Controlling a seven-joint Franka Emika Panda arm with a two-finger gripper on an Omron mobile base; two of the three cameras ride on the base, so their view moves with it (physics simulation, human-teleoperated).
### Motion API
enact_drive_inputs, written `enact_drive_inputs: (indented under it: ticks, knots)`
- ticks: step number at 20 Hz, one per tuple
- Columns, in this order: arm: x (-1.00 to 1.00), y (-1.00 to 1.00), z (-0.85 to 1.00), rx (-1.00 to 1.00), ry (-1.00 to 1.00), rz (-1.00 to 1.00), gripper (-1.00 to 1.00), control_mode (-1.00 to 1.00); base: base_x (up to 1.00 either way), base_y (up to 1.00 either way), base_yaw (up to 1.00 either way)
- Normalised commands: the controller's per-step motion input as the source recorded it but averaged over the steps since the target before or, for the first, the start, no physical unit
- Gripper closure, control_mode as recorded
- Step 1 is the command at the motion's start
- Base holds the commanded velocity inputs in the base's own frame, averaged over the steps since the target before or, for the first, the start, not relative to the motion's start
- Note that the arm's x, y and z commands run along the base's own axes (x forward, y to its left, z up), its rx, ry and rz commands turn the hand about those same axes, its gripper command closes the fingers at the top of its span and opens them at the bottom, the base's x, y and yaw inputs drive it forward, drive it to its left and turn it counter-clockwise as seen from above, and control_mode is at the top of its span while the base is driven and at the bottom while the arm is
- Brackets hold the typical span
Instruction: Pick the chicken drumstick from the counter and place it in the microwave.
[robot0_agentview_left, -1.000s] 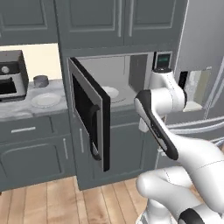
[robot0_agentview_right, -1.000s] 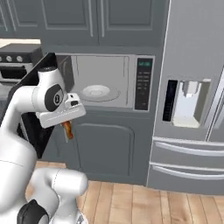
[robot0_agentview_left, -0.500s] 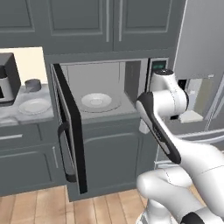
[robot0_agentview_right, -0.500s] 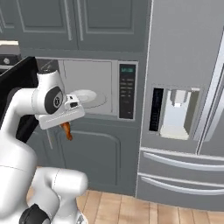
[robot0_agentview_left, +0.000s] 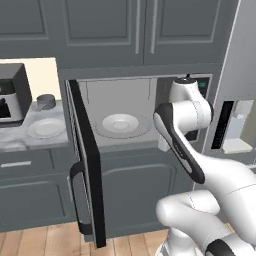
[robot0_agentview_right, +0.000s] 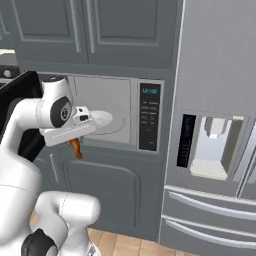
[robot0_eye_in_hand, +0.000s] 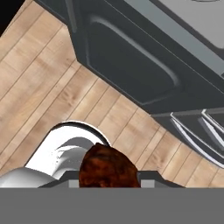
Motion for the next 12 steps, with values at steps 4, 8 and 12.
enact_drive_inputs:
  ticks: [4, 8, 12]
  knots:
    - [0.00, 0.00, 0.00, 0.00, 0.00, 0.00, 1.00, 1.00, 0.29, 0.12, 0.08]
    - [0.00, 0.00, 0.00, 0.00, 0.00, 0.00, 1.00, 1.00, 0.13, 0.11, 0.03]
    - [0.00, 0.00, 0.00, 0.00, 0.00, 0.00, 1.00, 1.00, 0.24, 0.18, 0.02]
